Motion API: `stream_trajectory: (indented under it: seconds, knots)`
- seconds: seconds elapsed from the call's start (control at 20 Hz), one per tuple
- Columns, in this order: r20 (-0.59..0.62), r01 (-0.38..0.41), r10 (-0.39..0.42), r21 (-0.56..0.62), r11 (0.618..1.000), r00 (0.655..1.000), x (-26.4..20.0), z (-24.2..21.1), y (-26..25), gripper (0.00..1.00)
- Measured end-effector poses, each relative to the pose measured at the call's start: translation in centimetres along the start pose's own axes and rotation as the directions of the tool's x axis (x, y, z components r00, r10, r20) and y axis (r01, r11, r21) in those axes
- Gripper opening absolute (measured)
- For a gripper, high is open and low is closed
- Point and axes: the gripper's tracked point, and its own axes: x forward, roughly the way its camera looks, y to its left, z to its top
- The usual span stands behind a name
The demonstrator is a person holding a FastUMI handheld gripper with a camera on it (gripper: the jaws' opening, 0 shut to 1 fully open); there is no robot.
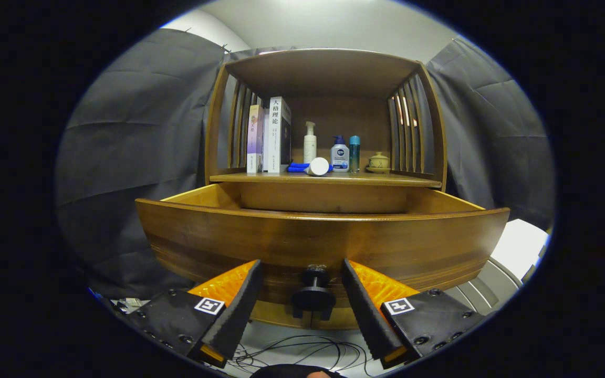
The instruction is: Pull open the drawer, take out the items inside it, and place them on the countertop above the cabinet.
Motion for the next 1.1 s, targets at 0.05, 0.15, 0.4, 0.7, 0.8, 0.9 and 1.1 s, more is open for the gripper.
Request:
stream_trajectory:
  seconds: [0.05, 0.15, 0.4, 0.7, 0.8, 0.9, 1.1]
  knots:
    - [0.001, 0.006, -0.006, -0.012, 1.0, 1.0, 0.1, -0.2, 0.0, 0.97]
    - [0.003, 0.015, -0.015, -0.015, 1.0, 1.0, 0.0, -0.2, -0.1, 0.97]
    - [0.004, 0.051, -0.051, -0.015, 0.999, 0.999, 0.4, 0.0, -0.4, 0.97]
    - [-0.005, 0.063, -0.063, -0.006, 0.998, 0.998, 1.9, 0.4, -0.6, 0.98]
    - [-0.009, 0.067, -0.067, -0.006, 0.998, 0.998, 2.7, 0.7, -0.7, 0.98]
    - [-0.011, 0.072, -0.072, -0.011, 0.997, 0.997, 3.4, 1.0, -0.9, 0.98]
    - [-0.006, 0.071, -0.071, 0.005, 0.997, 0.997, 4.9, 2.0, -0.9, 0.97]
